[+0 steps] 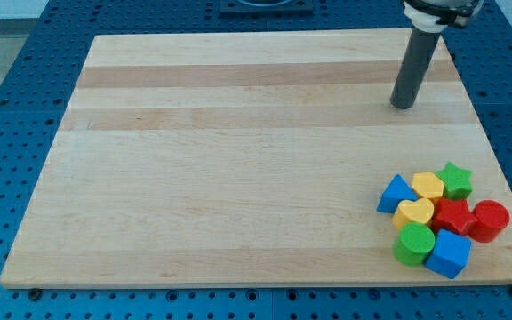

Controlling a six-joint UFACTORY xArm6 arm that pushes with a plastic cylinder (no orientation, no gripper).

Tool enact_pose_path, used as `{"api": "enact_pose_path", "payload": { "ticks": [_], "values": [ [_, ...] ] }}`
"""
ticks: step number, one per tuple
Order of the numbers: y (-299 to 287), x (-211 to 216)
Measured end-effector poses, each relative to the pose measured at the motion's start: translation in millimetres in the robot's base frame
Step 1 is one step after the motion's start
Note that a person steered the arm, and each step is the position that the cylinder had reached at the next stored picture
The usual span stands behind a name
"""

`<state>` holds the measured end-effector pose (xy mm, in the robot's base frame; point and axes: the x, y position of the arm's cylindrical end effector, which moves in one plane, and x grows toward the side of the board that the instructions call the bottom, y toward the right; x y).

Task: Push the green star along with yellow hexagon and blue triangle slightly left

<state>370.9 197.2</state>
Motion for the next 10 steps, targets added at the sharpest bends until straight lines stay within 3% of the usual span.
{"api": "enact_pose_path", "payload": {
  "ticks": [3,4,10],
  "values": [
    [85.3,51.5],
    [109.6,93.8],
    [57.9,121.5]
  ]
}}
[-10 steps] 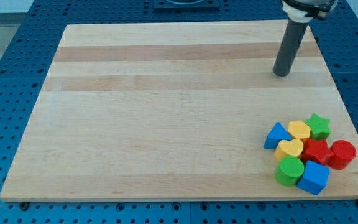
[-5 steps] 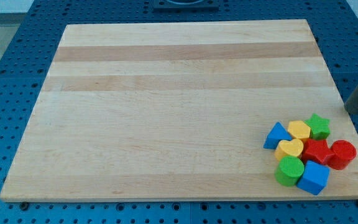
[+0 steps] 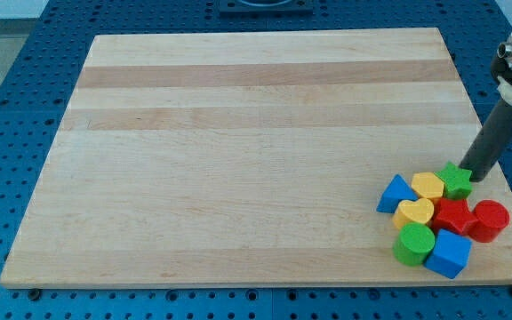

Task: Push the green star along with yellow hexagon and blue triangle slightly left

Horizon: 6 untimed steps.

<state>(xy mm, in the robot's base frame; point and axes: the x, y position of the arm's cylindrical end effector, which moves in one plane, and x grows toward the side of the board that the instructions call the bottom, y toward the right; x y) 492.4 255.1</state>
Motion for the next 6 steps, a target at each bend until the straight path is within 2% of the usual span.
{"api": "enact_pose_path", "payload": {
  "ticks": [3,6],
  "values": [
    [18.3,17.2],
    [-12.4,17.2]
  ]
}}
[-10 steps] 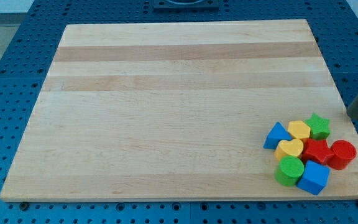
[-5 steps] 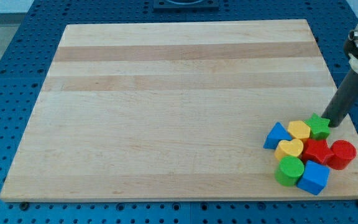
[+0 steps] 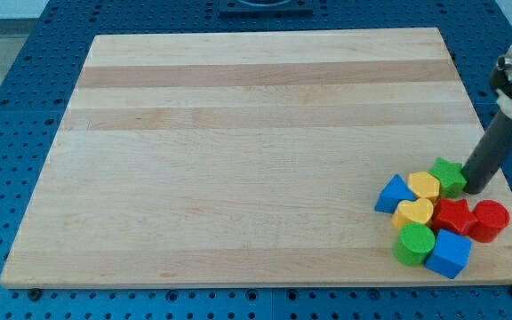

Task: Push the green star along with yellow hexagon and blue triangle slightly left

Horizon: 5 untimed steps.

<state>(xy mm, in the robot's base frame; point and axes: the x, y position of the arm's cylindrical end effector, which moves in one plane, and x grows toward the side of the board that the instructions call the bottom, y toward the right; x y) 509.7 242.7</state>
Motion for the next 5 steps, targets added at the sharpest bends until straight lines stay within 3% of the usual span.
{"api": "enact_pose_path", "payload": {
  "ticks": [5],
  "values": [
    [-20.9,0.0]
  ]
}}
